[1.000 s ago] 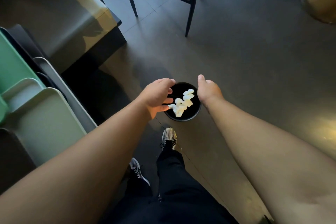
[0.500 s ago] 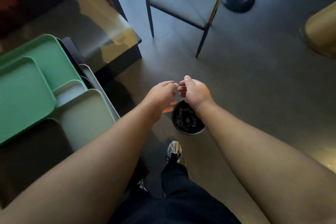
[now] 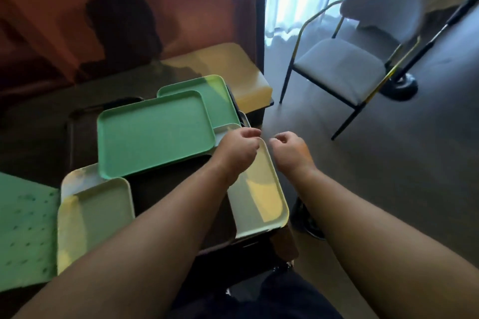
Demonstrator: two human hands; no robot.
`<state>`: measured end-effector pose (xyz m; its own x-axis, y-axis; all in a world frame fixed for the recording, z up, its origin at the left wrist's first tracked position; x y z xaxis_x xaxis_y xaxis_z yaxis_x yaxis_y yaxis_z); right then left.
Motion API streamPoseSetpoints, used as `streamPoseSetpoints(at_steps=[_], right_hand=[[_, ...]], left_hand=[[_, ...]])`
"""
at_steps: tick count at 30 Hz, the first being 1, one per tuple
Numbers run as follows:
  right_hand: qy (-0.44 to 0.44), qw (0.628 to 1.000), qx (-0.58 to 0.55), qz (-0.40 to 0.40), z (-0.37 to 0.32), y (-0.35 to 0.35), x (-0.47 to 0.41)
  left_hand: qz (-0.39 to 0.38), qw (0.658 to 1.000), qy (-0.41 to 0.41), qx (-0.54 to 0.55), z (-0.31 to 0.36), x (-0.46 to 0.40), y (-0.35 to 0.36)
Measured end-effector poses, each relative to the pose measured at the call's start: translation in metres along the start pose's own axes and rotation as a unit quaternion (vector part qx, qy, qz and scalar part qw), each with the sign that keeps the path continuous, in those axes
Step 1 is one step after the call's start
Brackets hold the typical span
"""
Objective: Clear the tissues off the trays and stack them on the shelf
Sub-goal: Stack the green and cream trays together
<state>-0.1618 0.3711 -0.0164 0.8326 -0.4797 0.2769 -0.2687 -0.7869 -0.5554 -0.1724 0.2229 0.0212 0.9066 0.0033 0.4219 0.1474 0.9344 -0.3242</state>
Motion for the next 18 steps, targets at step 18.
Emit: streamPoseSetpoints(at_steps=[18], right_hand=[[0.095,0.953,0.280,0.057,0.052,0.027,0.012]], left_hand=[[-0.031,0.992,-0.104,0.069,-0.069,0.012,-0.041]])
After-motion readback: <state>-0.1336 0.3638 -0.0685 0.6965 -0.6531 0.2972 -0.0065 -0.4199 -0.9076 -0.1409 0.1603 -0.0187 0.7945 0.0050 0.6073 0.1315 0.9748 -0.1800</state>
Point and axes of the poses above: each hand's wrist, its own x-axis away from the middle knuckle, its own y-axis out of the palm, z = x × y, the point moved 7 cm from there along -x, towards the middle knuckle, and after that the axes turned 10 degrees about z, right-handed, at the moved point
